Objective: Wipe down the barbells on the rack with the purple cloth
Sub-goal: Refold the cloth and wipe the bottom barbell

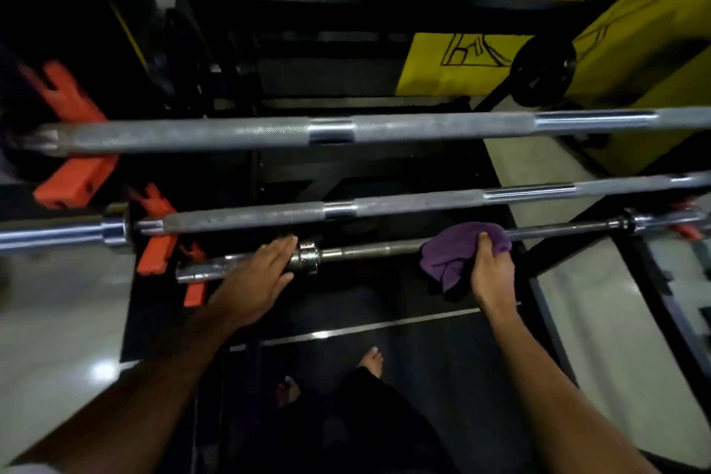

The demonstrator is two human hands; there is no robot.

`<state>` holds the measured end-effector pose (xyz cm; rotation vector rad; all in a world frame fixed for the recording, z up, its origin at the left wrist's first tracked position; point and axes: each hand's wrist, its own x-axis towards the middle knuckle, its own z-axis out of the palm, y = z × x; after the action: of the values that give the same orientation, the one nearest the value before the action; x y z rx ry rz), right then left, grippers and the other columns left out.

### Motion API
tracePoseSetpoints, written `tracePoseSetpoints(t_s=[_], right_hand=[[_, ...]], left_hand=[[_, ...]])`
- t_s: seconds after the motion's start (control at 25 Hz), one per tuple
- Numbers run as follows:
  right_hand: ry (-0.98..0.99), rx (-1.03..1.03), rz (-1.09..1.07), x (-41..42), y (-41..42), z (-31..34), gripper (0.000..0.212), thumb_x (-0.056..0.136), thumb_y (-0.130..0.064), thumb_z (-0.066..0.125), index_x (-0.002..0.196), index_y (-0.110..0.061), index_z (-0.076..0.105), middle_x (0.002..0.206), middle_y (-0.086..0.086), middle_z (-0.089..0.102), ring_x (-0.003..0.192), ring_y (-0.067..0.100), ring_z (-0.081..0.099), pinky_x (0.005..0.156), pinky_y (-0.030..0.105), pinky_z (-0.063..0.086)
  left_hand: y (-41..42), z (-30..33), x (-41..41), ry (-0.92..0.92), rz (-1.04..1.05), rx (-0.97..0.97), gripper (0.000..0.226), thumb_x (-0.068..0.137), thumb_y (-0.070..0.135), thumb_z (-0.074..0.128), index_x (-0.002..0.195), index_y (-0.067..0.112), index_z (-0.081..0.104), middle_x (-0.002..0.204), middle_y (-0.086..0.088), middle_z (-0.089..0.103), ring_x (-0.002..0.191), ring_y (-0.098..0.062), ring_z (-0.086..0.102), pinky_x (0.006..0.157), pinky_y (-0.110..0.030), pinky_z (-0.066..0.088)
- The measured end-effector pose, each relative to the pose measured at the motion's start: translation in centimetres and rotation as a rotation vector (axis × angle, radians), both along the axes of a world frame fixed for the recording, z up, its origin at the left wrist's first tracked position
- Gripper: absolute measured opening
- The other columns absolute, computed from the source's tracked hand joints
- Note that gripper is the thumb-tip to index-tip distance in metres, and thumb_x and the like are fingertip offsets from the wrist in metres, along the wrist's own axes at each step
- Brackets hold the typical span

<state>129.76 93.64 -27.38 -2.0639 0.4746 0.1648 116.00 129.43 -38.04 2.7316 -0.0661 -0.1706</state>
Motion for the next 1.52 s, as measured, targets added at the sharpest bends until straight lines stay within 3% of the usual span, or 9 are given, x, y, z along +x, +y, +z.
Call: tracePoseSetpoints(t_s=[0.2,0.28,0.36,0.6,0.76,0.92,1.08,1.2,1.52], right_hand=[[0.048,-0.360,0.513,1.2,0.8,-6.1,0.049,0.102,-0.035,0.054,0.140,-0.006,0.045,0.135,0.017,0.054,0.124,0.034,0.053,0.101,0.025,0.037],[0.038,-0.821,0.807,2.0,2.0,-9.5,0.068,0.100,-0.051,0.047,0.156,-0.015,0.029,0.158,0.013,0.034,0.143,0.039,0.033,0.118,0.046,0.023],[0.011,-1.081,0.924,3.0,2.7,-11.0,0.074,0.096,-0.068,0.035,0.158,-0.030,0.022,0.165,0.001,0.021,0.152,0.039,0.010,0.118,0.063,0.004],[-0.025,-1.023,0.674,1.9,7.9,-12.0,0.067,0.092,-0.069,0.029,0.137,-0.027,0.054,0.140,0.006,0.051,0.141,0.038,0.031,0.114,0.071,0.012],[-0.191,-0.920,0.928,-3.5,16.4,-12.6,0.059,0.090,-0.060,0.044,0.139,-0.027,0.052,0.138,0.003,0.051,0.134,0.035,0.039,0.116,0.068,0.012],[-0.263,-0.976,0.980,-1.3,12.1,-12.9,0.059,0.092,-0.061,0.043,0.141,-0.031,0.049,0.138,0.001,0.051,0.133,0.030,0.043,0.116,0.058,0.021],[-0.125,-0.923,0.673,1.5,5.2,-12.8,0.062,0.095,-0.062,0.032,0.141,-0.025,0.049,0.149,0.007,0.043,0.147,0.030,0.027,0.120,0.063,0.011],[-0.050,-0.789,0.504,0.2,8.6,-12.9,0.063,0.095,-0.061,0.032,0.141,-0.022,0.050,0.157,0.007,0.035,0.153,0.032,0.008,0.118,0.069,0.007],[-0.133,-0.703,0.844,-3.8,12.0,-12.0,0.072,0.092,-0.067,0.023,0.154,-0.031,0.035,0.163,-0.002,0.027,0.155,0.026,0.005,0.121,0.065,0.006]], left_hand=[[2.1,-2.1,2.5,-0.047,-0.215,-0.043,0.076,0.093,0.036,0.065,0.156,0.015,0.028,0.161,-0.003,0.030,0.145,-0.018,0.034,0.112,-0.041,0.043],[3.2,-2.9,2.9,-0.074,-0.326,-0.012,0.082,0.090,0.038,0.068,0.157,0.014,0.026,0.163,-0.004,0.028,0.145,-0.016,0.035,0.114,-0.033,0.039],[4.0,-3.3,3.0,-0.104,-0.391,-0.002,0.083,0.091,0.042,0.064,0.158,0.014,0.023,0.164,-0.002,0.023,0.146,-0.012,0.032,0.117,-0.027,0.033],[3.9,-3.1,2.9,-0.258,-0.409,-0.054,0.073,0.090,0.030,0.061,0.153,0.006,0.034,0.161,-0.005,0.031,0.145,-0.013,0.035,0.119,-0.025,0.029],[3.7,-2.4,2.9,-0.275,-0.392,-0.055,0.073,0.086,0.025,0.066,0.151,0.004,0.038,0.159,-0.008,0.036,0.142,-0.017,0.042,0.120,-0.023,0.026],[3.8,-2.1,2.6,-0.235,-0.392,-0.054,0.077,0.084,0.024,0.066,0.153,0.006,0.035,0.161,-0.005,0.032,0.142,-0.015,0.041,0.119,-0.021,0.027],[3.9,-2.4,2.6,-0.199,-0.393,-0.064,0.078,0.084,0.025,0.062,0.155,0.009,0.031,0.163,-0.003,0.028,0.145,-0.013,0.036,0.119,-0.022,0.026],[4.0,-2.3,2.8,-0.187,-0.405,-0.073,0.078,0.083,0.021,0.061,0.154,0.007,0.032,0.162,-0.005,0.028,0.145,-0.014,0.035,0.120,-0.023,0.025],[4.2,-1.4,2.8,-0.144,-0.448,-0.094,0.082,0.081,0.023,0.063,0.154,0.003,0.031,0.162,-0.010,0.028,0.147,-0.017,0.034,0.120,-0.026,0.026]])
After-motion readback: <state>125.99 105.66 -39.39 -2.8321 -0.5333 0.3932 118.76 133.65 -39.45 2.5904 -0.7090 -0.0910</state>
